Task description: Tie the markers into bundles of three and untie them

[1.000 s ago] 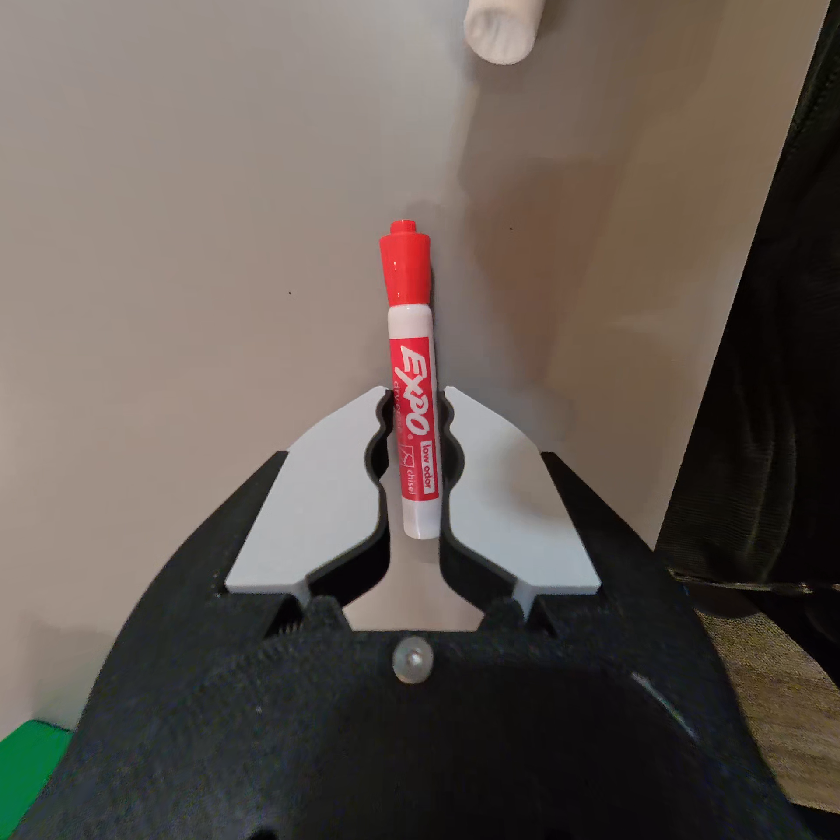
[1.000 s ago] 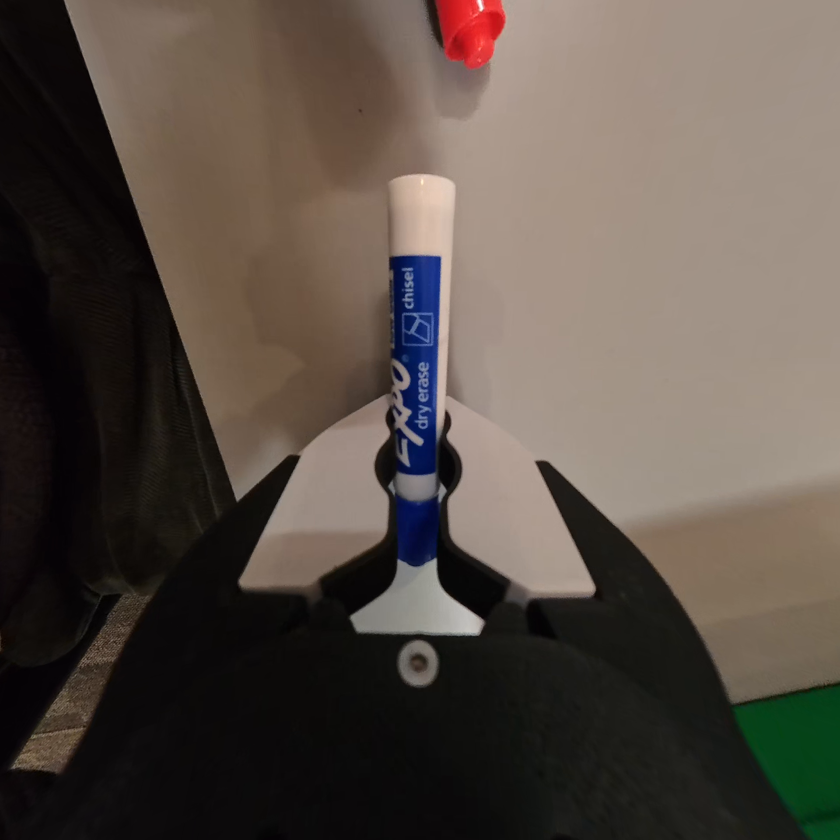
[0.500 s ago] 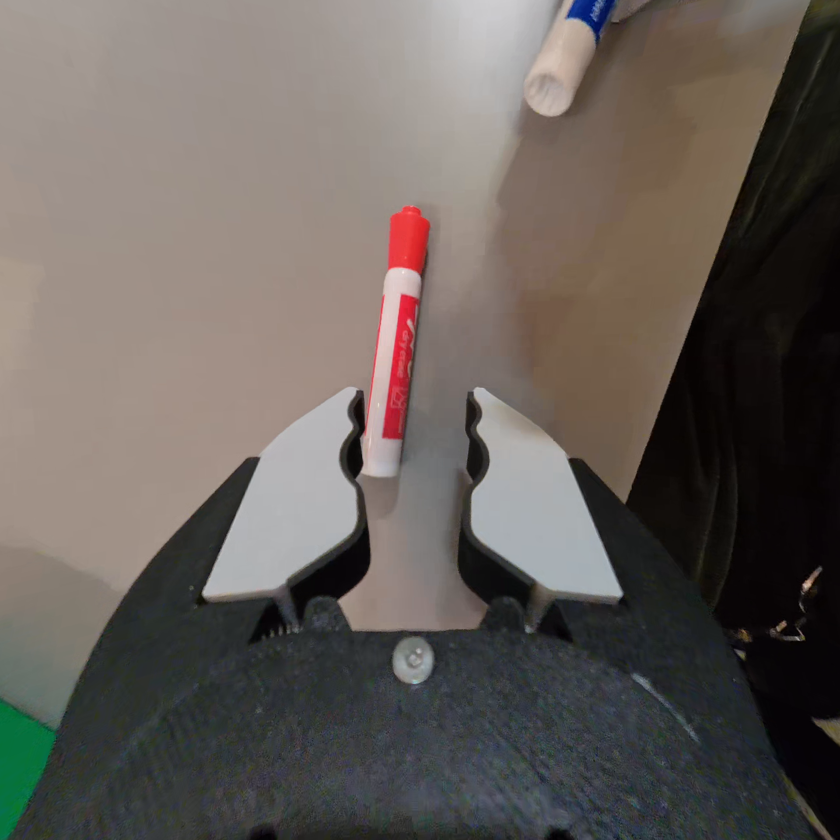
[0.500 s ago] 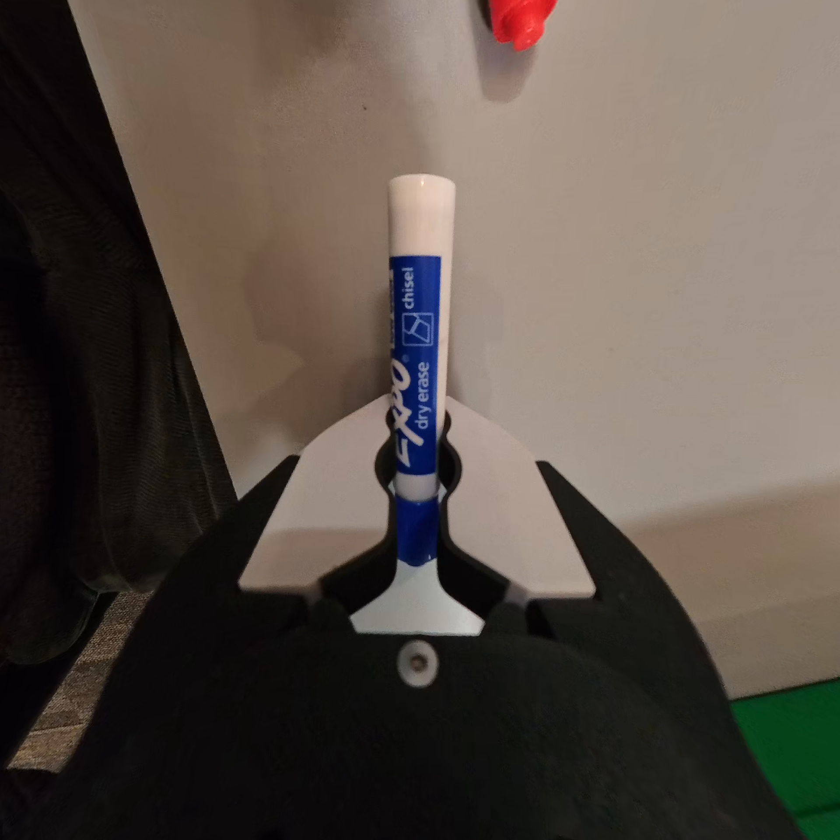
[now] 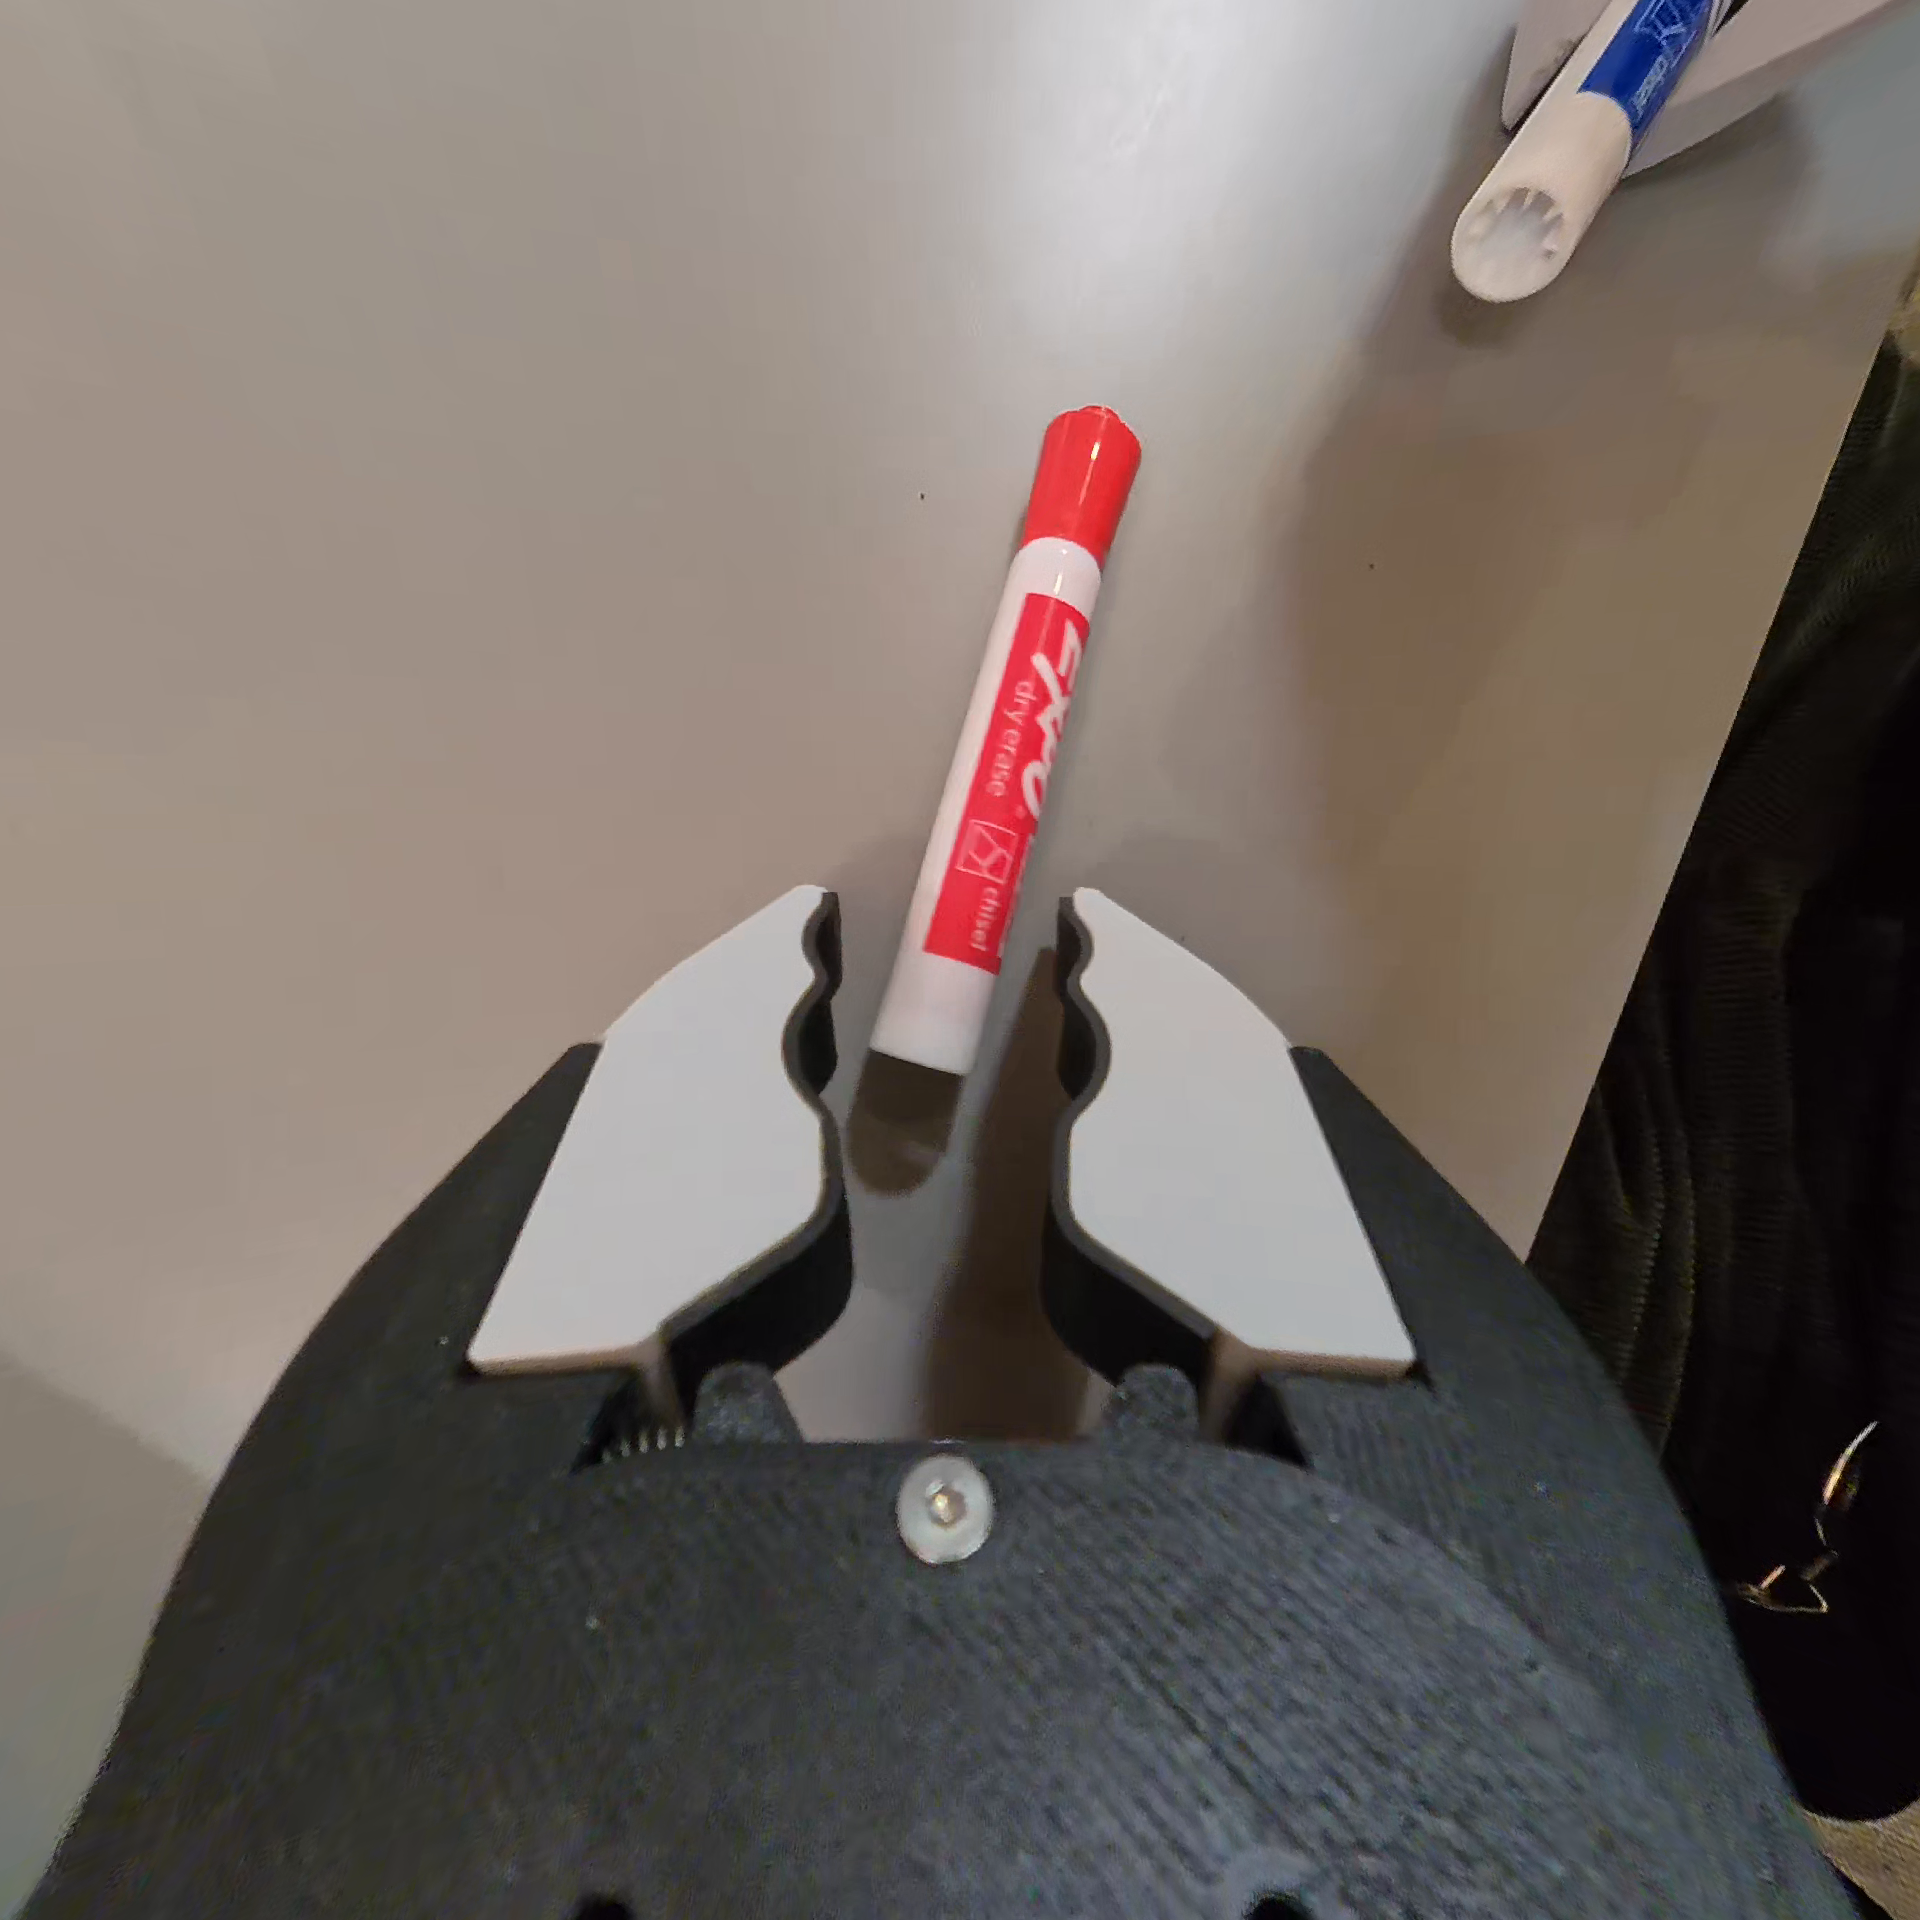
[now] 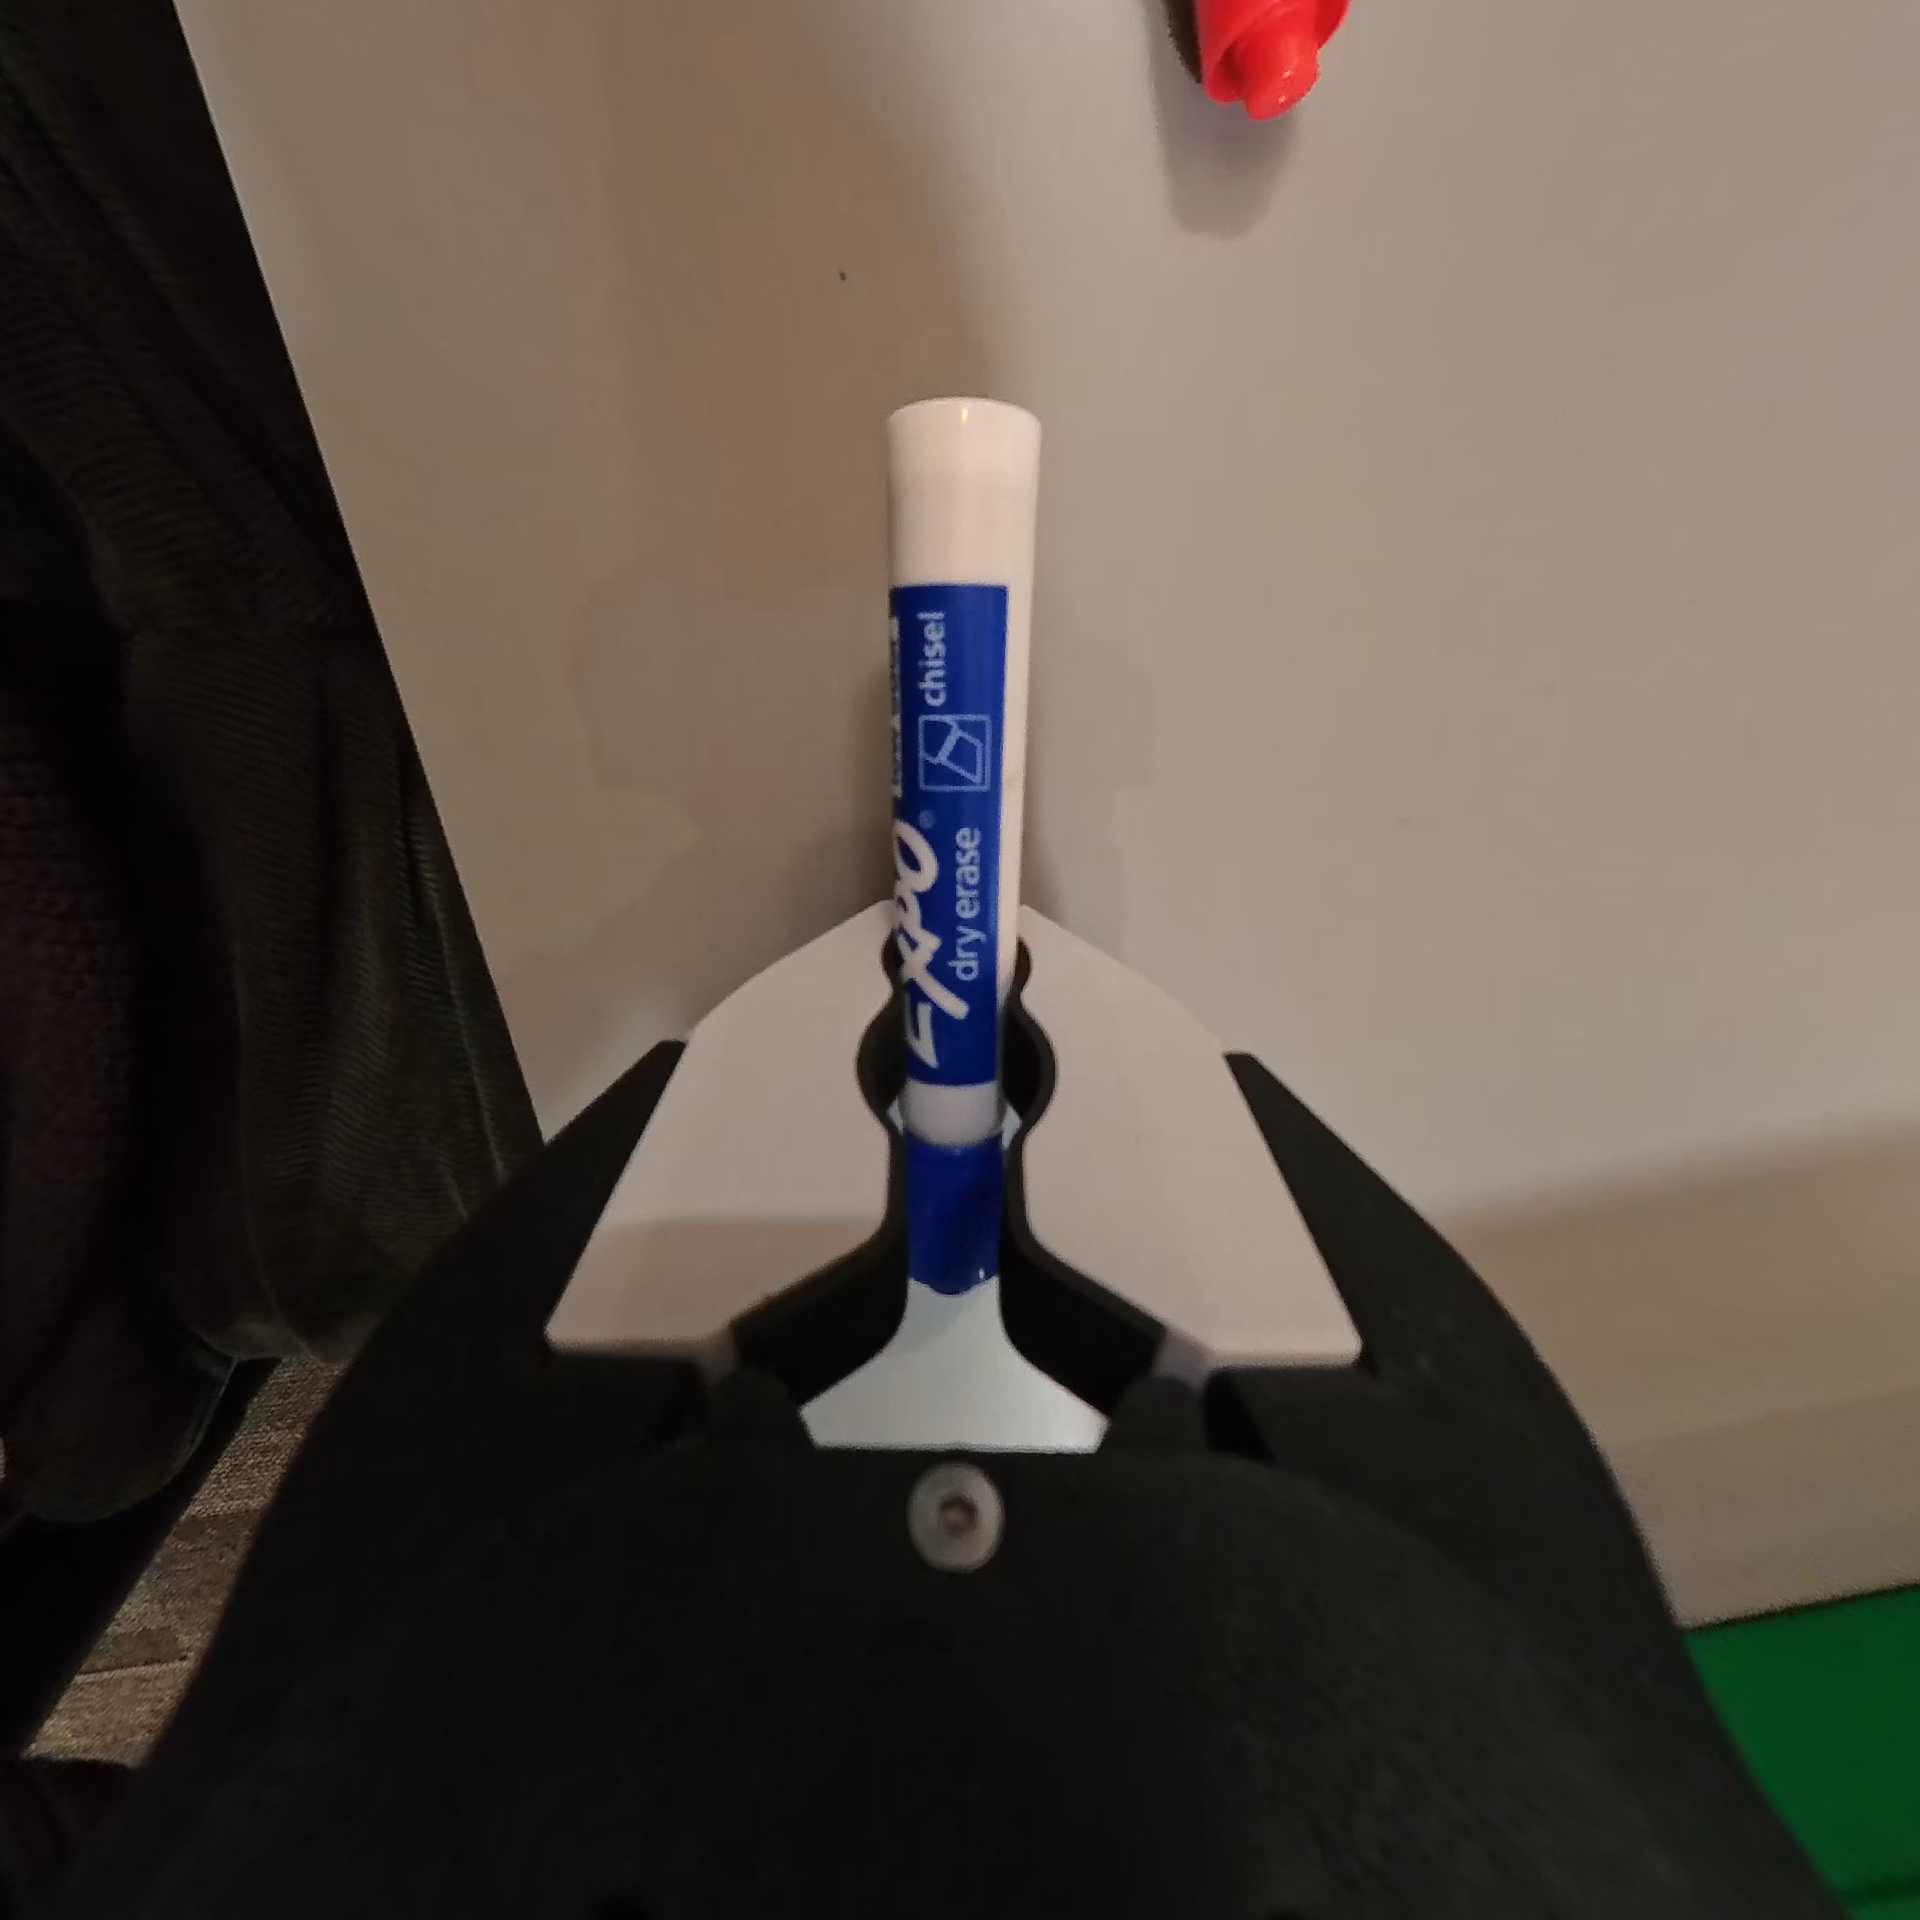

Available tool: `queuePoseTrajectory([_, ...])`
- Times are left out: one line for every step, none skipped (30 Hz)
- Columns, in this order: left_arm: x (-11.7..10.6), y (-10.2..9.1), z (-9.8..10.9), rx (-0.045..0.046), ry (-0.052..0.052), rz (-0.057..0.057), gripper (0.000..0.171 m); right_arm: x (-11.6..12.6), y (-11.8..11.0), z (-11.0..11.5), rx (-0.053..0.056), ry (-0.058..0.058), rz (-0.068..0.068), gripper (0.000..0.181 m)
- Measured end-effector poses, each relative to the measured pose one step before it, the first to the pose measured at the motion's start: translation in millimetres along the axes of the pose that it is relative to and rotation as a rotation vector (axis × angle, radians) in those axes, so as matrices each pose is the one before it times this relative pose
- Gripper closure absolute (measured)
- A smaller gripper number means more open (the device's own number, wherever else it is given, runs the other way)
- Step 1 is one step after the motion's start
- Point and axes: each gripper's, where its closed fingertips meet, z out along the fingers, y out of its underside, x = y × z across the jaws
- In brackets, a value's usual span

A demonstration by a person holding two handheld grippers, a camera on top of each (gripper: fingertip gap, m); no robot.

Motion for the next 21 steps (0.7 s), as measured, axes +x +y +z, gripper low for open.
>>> queuePoseTrajectory([-0.17,0.34,0.49,-0.00030,-0.0003,-0.0008,0.136,0.28,0.28,-0.13,-0.0016,0.0015,-0.0002,0.167])
queuePoseTrajectory([0.32,0.36,0.32,-0.00150,0.0015,0.0045,0.141,0.11,0.20,-0.09,-0.0010,0.0004,0.0003,0.167])
queuePoseTrajectory([0.44,0.21,0.18,-0.00033,0.0007,0.0050,0.146,-0.01,-0.04,0.02,0.0003,-0.0002,-0.0002,0.167])
queuePoseTrajectory([0.48,0.10,0.03,-0.00097,0.0005,0.0040,0.148,-0.07,-0.14,-0.05,0.0004,-0.0002,-0.0004,0.167])
queuePoseTrajectory([0.91,0.15,0.00,-0.00187,0.0040,0.0026,0.148,-0.06,-0.03,0.00,-0.0003,0.0000,-0.0001,0.167])
queuePoseTrajectory([1.07,0.19,0.08,-0.00158,0.0061,0.0026,0.148,-0.13,-0.05,-0.01,-0.0006,0.0000,-0.0003,0.167])
queuePoseTrajectory([1.21,-0.02,-0.02,-0.00108,0.0066,0.0032,0.149,-0.05,0.07,-0.04,-0.0005,0.0003,-0.0007,0.167])
queuePoseTrajectory([0.99,-0.32,0.07,0.00004,0.0051,0.0045,0.149,-0.09,-0.02,-0.01,-0.0003,0.0005,-0.0008,0.167])
queuePoseTrajectory([0.91,-1.23,-0.34,0.00486,0.0025,0.0061,0.149,-0.09,-0.11,-0.09,-0.0004,0.0003,-0.0004,0.167])
queuePoseTrajectory([0.47,-2.41,-0.72,0.01029,-0.0008,0.0080,0.150,0.02,-0.18,-0.25,0.0003,0.0005,-0.0003,0.167])
queuePoseTrajectory([0.32,-3.30,-1.31,0.01457,-0.0018,0.0091,0.150,0.08,-0.22,-0.21,0.0011,0.0004,-0.0002,0.167])
queuePoseTrajectory([-0.28,-4.25,-1.74,0.01797,-0.0057,0.0085,0.150,0.07,-0.13,-0.25,0.0008,0.0000,0.0002,0.167])
queuePoseTrajectory([0.45,-4.72,-1.97,0.02069,-0.0017,0.0082,0.151,0.19,0.10,-0.13,0.0000,0.0003,0.0001,0.167])
queuePoseTrajectory([1.10,-4.66,-1.95,0.02100,0.0032,0.0054,0.151,0.33,0.36,-0.22,-0.0005,0.0009,0.0003,0.167])
queuePoseTrajectory([1.47,-4.42,-1.65,0.02015,0.0075,0.0013,0.151,0.37,0.47,-0.24,-0.0003,0.0006,0.0013,0.167])
queuePoseTrajectory([1.40,-4.59,-1.53,0.02244,0.0081,0.0000,0.151,0.41,0.32,-0.26,0.0006,0.0001,0.0019,0.167])
queuePoseTrajectory([1.42,-4.90,-1.16,0.02507,0.0084,-0.0027,0.151,0.27,0.26,-0.34,0.0009,0.0000,0.0016,0.167])
queuePoseTrajectory([2.12,-5.40,-0.79,0.02841,0.0123,-0.0069,0.151,0.27,0.18,-0.32,0.0010,0.0001,0.0009,0.167])
queuePoseTrajectory([2.84,-6.24,-0.01,0.03040,0.0175,-0.0142,0.151,0.09,0.01,-0.46,0.0019,-0.0006,0.0003,0.167])
queuePoseTrajectory([4.00,-6.02,0.66,0.02525,0.0222,-0.0158,0.151,-0.06,-0.21,-0.37,0.0025,-0.0014,0.0007,0.167])
queuePoseTrajectory([5.22,-5.82,1.32,0.02274,0.0252,-0.0096,0.151,0.04,-0.17,-0.49,0.0025,-0.0010,0.0012,0.167])
